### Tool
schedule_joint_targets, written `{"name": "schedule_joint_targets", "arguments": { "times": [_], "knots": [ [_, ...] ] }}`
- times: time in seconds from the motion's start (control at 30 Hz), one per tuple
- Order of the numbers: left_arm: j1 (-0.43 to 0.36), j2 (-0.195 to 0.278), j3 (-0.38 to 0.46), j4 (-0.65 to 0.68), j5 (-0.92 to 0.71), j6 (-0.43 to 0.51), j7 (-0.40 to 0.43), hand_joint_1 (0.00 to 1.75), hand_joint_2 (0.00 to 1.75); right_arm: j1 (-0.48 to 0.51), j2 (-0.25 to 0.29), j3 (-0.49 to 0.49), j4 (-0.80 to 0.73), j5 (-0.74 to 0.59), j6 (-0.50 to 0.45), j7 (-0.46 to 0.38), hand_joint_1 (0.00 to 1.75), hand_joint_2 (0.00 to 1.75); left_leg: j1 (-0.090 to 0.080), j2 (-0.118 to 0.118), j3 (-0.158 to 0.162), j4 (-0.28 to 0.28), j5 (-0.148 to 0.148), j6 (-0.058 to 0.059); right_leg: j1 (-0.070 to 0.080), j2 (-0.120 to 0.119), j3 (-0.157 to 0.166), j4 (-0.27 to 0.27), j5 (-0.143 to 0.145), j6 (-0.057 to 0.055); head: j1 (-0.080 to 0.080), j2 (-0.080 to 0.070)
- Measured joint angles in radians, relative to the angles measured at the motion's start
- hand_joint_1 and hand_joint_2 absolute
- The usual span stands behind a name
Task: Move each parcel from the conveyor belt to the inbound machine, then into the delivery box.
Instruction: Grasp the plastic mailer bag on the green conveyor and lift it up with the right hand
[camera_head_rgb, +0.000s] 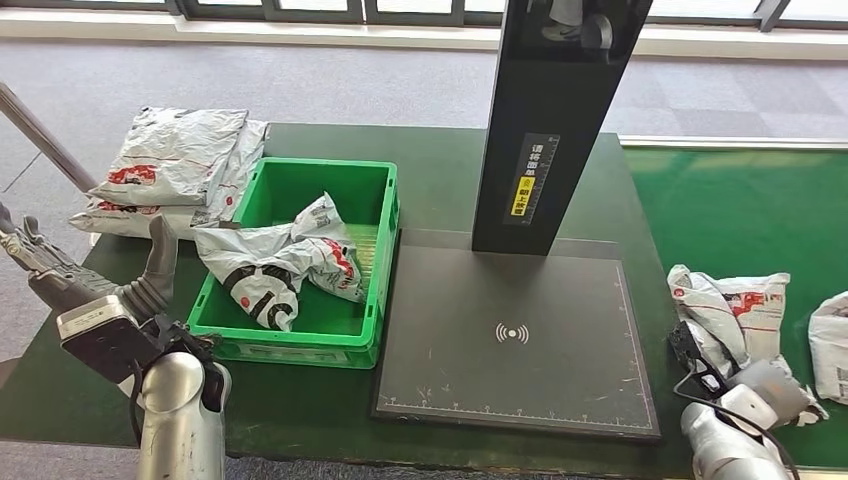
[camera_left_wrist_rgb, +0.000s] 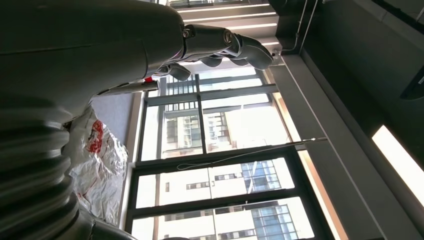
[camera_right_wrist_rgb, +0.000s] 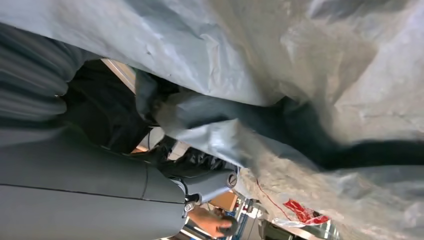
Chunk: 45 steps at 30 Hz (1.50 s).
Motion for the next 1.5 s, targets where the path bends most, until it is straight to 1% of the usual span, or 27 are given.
{"name": "schedule_joint_targets", "arguments": {
  "times": [0.13, 0.2, 0.23, 0.37, 0.4, 0.47, 0.67, 0.73, 0.77, 0.83, 0.9, 1.0, 1.07, 1.1, 1.17, 1.23, 1.3, 1.37, 1.5],
  "knots": [
    [0.000, 0.000, 0.000, 0.004, 0.000, 0.000, 0.000, 0.00, 1.75, 0.000, 0.000, -0.025, 0.000, 0.001, -0.014, -0.002, 1.75, 1.75, 0.000, 0.000, 0.000, 0.000, 0.000, 0.000, 0.000, 0.000, 0.000, 0.000, 0.000, 0.000, 0.000, 0.000],
    [0.000, 0.000, 0.000, 0.005, -0.002, 0.000, 0.000, 0.00, 1.75, 0.002, 0.000, -0.036, 0.000, 0.007, -0.044, -0.003, 1.75, 1.75, 0.000, 0.000, 0.000, 0.000, 0.000, 0.000, 0.000, 0.000, 0.000, 0.000, 0.000, 0.000, 0.000, 0.000],
    [0.000, 0.000, 0.000, 0.005, -0.003, 0.000, 0.000, 0.00, 1.75, 0.004, 0.000, -0.043, 0.000, 0.011, -0.072, -0.007, 1.75, 1.75, 0.000, 0.000, 0.000, 0.000, 0.000, 0.000, 0.000, -0.001, 0.000, 0.000, 0.000, 0.000, 0.000, 0.000],
    [0.002, 0.000, 0.000, 0.005, -0.005, 0.000, 0.000, 0.00, 1.75, 0.015, 0.002, -0.061, -0.014, 0.033, -0.262, -0.035, 1.75, 1.75, 0.000, -0.001, 0.000, 0.000, 0.000, 0.000, 0.000, -0.001, 0.000, 0.000, 0.000, 0.000, 0.000, 0.000],
    [0.002, 0.000, 0.000, 0.005, -0.005, 0.000, 0.000, 0.00, 1.75, 0.017, 0.003, -0.064, -0.020, 0.036, -0.291, -0.040, 1.75, 1.75, 0.000, -0.001, 0.000, 0.000, 0.000, 0.000, 0.000, 0.000, 0.000, 0.000, 0.000, 0.000, 0.000, 0.000],
    [0.002, 0.000, 0.000, 0.005, -0.005, 0.000, 0.000, 0.00, 1.75, 0.018, 0.003, -0.070, -0.026, 0.039, -0.312, -0.043, 1.75, 1.75, 0.000, -0.001, 0.000, 0.000, 0.000, 0.000, 0.000, 0.000, 0.000, 0.000, 0.000, 0.000, 0.000, 0.000],
    [0.002, 0.000, 0.000, 0.005, -0.005, 0.000, 0.000, 0.00, 1.75, 0.021, 0.005, -0.076, -0.035, 0.040, -0.317, -0.045, 1.75, 1.75, 0.000, -0.001, -0.001, 0.000, 0.000, 0.000, 0.000, -0.001, 0.000, 0.000, 0.000, 0.000, 0.000, 0.000],
    [0.002, 0.000, 0.000, 0.005, -0.005, 0.000, 0.000, 0.00, 1.75, 0.028, 0.008, -0.076, -0.054, 0.049, -0.331, -0.072, 1.75, 1.75, 0.000, -0.001, -0.001, 0.000, 0.000, 0.000, 0.000, -0.001, 0.000, 0.000, 0.000, 0.000, 0.000, 0.000],
    [0.003, 0.000, 0.000, 0.005, -0.005, 0.000, 0.000, 0.00, 1.75, 0.037, 0.015, -0.076, -0.082, 0.055, -0.345, -0.108, 1.75, 1.75, 0.000, -0.001, -0.001, 0.000, 0.000, 0.000, 0.000, -0.001, 0.000, 0.000, 0.000, 0.000, 0.000, 0.000],
    [0.003, 0.000, 0.000, 0.005, -0.005, 0.000, 0.000, 0.00, 1.75, 0.053, 0.039, -0.076, -0.166, 0.053, -0.373, -0.234, 1.75, 1.75, 0.000, 0.000, -0.001, 0.000, 0.000, 0.000, 0.000, 0.000, -0.001, 0.001, 0.000, 0.000, 0.000, 0.000],
    [0.003, 0.000, 0.000, 0.007, -0.010, 0.000, 0.000, 0.00, 1.75, 0.068, 0.083, -0.077, -0.278, 0.026, -0.384, -0.408, 1.75, 1.75, 0.000, 0.001, -0.001, 0.000, 0.000, 0.000, 0.000, 0.001, -0.001, 0.001, 0.000, 0.000, 0.000, 0.000],
    [0.003, 0.000, 0.000, 0.012, -0.018, 0.000, 0.000, 0.00, 1.75, 0.109, 0.180, -0.078, -0.483, -0.047, -0.388, -0.677, 1.75, 1.75, 0.002, 0.001, 0.000, -0.001, 0.001, -0.001, 0.002, 0.001, -0.001, 0.001, 0.000, -0.001, 0.000, 0.000],
    [0.004, 0.000, 0.000, 0.012, -0.021, 0.000, 0.000, 0.00, 1.75, 0.146, 0.252, -0.062, -0.606, -0.164, -0.370, -0.855, 1.75, 1.75, 0.004, 0.000, 0.000, -0.001, 0.001, -0.002, 0.004, 0.000, 0.000, 0.001, -0.001, -0.003, 0.000, 0.000],
    [0.004, 0.000, 0.000, 0.012, -0.023, 0.000, 0.000, 0.00, 1.75, 0.167, 0.285, -0.040, -0.661, -0.247, -0.335, -0.937, 1.75, 1.75, 0.004, 0.000, 0.000, -0.001, 0.000, -0.002, 0.004, -0.001, 0.000, 0.001, -0.002, -0.003, 0.000, 0.000],
    [0.009, 0.001, 0.000, 0.009, -0.026, 0.000, 0.000, 0.00, 1.75, 0.217, 0.334, 0.027, -0.759, -0.426, -0.206, -1.060, 1.75, 1.75, 0.005, -0.001, -0.001, -0.001, 0.000, -0.002, 0.005, -0.001, 0.000, 0.001, -0.002, -0.004, 0.000, 0.000],
    [0.020, 0.002, 0.000, 0.003, -0.029, 0.000, 0.000, 0.00, 1.75, 0.267, 0.364, 0.111, -0.852, -0.570, -0.046, -1.136, 1.75, 1.75, 0.005, -0.001, -0.001, -0.001, 0.000, -0.003, 0.005, 0.000, 0.000, 0.001, -0.003, -0.005, 0.000, 0.000],
    [0.033, 0.003, 0.000, -0.005, -0.032, 0.000, 0.000, 0.00, 1.75, 0.304, 0.379, 0.191, -0.924, -0.664, 0.072, -1.175, 1.75, 1.75, 0.005, 0.000, -0.001, -0.001, -0.001, -0.004, 0.005, 0.001, -0.001, 0.001, -0.003, -0.005, 0.000, 0.000],
    [0.043, 0.004, 0.000, -0.017, -0.033, 0.000, 0.000, 0.00, 1.75, 0.329, 0.383, 0.259, -0.974, -0.740, 0.131, -1.187, 1.75, 1.75, 0.005, 0.000, -0.001, -0.001, -0.001, -0.005, 0.004, 0.001, -0.001, 0.001, -0.003, -0.005, 0.000, 0.000],
    [0.070, 0.006, -0.004, -0.046, -0.018, -0.001, 0.000, 0.00, 1.75, 0.343, 0.374, 0.354, -1.030, -0.840, 0.179, -1.190, 1.75, 1.75, 0.005, 0.001, 0.000, -0.001, -0.001, -0.005, 0.004, 0.002, -0.001, 0.000, -0.003, -0.005, 0.000, 0.000]
  ]
}}
